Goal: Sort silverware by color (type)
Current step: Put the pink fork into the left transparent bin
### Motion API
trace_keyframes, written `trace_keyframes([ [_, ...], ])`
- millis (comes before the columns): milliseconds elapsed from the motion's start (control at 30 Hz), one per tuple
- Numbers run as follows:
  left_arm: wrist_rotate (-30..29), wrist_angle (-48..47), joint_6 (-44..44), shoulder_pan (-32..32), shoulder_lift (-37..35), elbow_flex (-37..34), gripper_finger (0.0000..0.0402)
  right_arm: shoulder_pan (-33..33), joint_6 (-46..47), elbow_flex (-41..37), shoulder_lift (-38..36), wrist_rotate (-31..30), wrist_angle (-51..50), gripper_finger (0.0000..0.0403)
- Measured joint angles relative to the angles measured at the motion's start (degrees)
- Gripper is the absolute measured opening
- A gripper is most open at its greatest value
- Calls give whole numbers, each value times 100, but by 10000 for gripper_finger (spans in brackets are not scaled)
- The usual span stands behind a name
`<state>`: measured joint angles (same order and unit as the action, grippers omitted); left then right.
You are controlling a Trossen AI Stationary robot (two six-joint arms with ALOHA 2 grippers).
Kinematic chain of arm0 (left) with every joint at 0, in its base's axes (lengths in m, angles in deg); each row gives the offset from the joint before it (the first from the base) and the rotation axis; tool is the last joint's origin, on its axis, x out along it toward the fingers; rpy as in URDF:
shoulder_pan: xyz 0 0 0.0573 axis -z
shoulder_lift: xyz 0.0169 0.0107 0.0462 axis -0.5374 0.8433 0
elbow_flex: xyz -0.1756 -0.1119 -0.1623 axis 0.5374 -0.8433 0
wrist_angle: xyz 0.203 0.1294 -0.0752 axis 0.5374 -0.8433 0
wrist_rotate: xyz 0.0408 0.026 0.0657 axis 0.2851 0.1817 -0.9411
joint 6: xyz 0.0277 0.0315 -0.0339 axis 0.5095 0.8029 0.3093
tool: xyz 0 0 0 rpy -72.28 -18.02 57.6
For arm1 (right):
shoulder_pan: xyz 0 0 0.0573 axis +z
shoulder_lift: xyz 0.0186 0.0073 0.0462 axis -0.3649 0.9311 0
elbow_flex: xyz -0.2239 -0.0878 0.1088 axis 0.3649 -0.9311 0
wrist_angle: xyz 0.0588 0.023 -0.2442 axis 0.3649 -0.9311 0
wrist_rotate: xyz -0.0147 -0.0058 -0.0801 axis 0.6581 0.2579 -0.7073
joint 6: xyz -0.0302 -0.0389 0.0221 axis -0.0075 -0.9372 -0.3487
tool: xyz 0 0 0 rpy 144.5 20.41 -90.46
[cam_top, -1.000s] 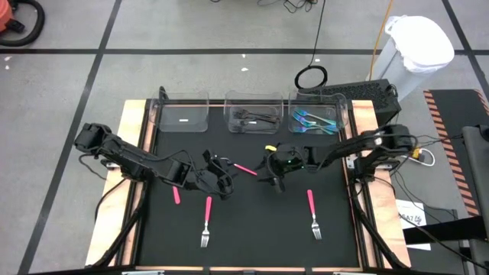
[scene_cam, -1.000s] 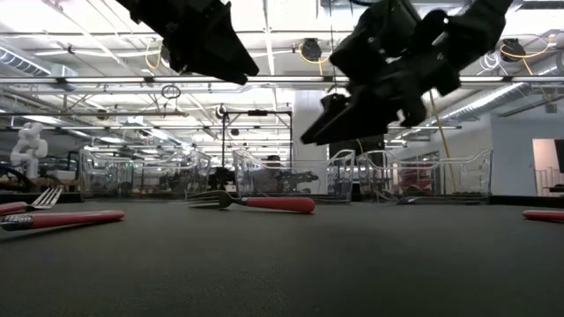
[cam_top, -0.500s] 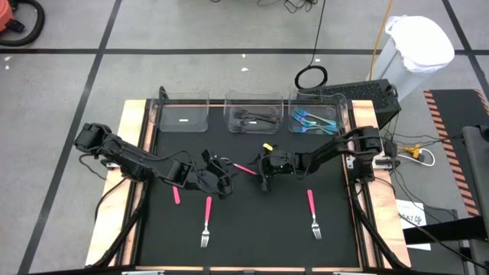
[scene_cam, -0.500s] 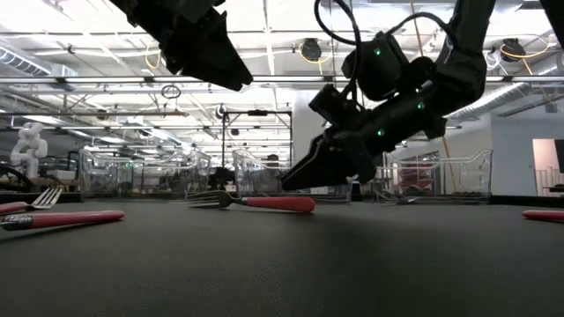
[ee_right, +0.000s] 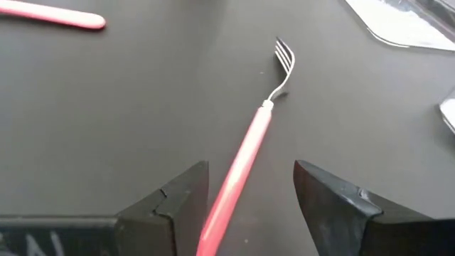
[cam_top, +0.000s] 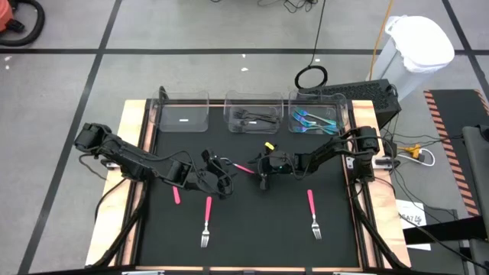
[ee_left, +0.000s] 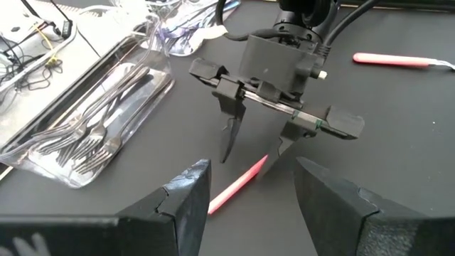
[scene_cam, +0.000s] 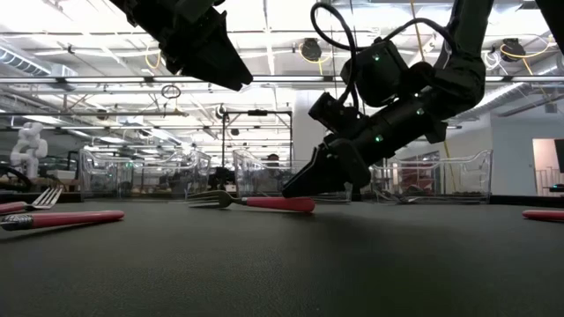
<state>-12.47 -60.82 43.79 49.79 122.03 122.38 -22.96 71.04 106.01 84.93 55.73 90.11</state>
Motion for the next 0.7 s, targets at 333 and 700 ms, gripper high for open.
trace_keyframes([
  [333, -46, 0, 0, -4, 0, 0, 203, -35, 372, 0, 0, -283, 39, 201],
  [700, -70, 0, 0, -4, 0, 0, 203, -29, 386, 0, 0, -275, -3, 201],
])
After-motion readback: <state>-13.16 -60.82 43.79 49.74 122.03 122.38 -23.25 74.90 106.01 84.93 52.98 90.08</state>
